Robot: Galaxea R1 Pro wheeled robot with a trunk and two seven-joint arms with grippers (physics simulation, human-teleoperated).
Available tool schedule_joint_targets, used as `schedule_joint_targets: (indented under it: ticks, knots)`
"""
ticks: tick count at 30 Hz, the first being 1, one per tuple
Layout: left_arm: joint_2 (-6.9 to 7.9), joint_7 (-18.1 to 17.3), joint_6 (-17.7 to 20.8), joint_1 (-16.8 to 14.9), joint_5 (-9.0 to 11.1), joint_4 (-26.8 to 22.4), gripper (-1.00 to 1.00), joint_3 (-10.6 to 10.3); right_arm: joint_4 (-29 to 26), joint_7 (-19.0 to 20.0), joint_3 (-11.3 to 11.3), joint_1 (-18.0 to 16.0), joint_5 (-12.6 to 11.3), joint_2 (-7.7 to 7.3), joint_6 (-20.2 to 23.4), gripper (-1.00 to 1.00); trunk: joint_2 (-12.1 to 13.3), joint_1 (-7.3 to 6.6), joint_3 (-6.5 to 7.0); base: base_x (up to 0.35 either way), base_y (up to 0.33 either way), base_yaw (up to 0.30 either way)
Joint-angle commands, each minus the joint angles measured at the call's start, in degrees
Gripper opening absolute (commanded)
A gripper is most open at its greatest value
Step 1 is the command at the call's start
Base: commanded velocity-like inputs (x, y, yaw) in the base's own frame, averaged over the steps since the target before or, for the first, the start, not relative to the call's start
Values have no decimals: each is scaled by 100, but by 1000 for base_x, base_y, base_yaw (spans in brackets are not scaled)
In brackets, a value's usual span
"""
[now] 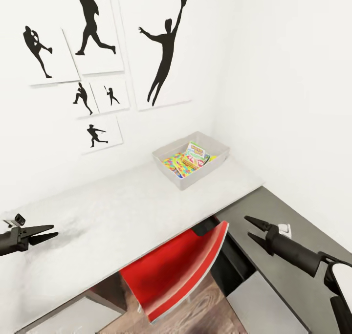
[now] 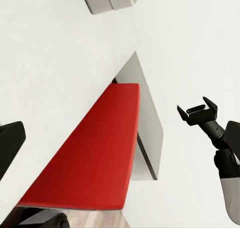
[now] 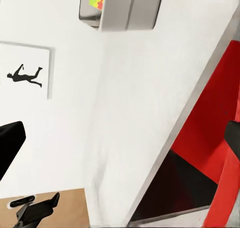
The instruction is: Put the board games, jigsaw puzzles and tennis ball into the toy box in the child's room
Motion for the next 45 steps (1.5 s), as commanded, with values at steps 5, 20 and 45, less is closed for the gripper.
schedule_joint_targets:
  ticks: [5,20,45]
  knots:
    - [2,-21,60,-2,0,-1,100,-4,-3,42,-3,-5,44,1,28,100,-10,0,26,-201,0,0]
    - [2,-21,59,4,0,-1,100,-4,-9,238,7,-5,90,8,22,100,-10,0,165,-14,0,0]
    - [-4,-21,52,4,-9,8,100,-4,-9,244,12,-5,103,9,13,100,-10,0,401,0,0,0]
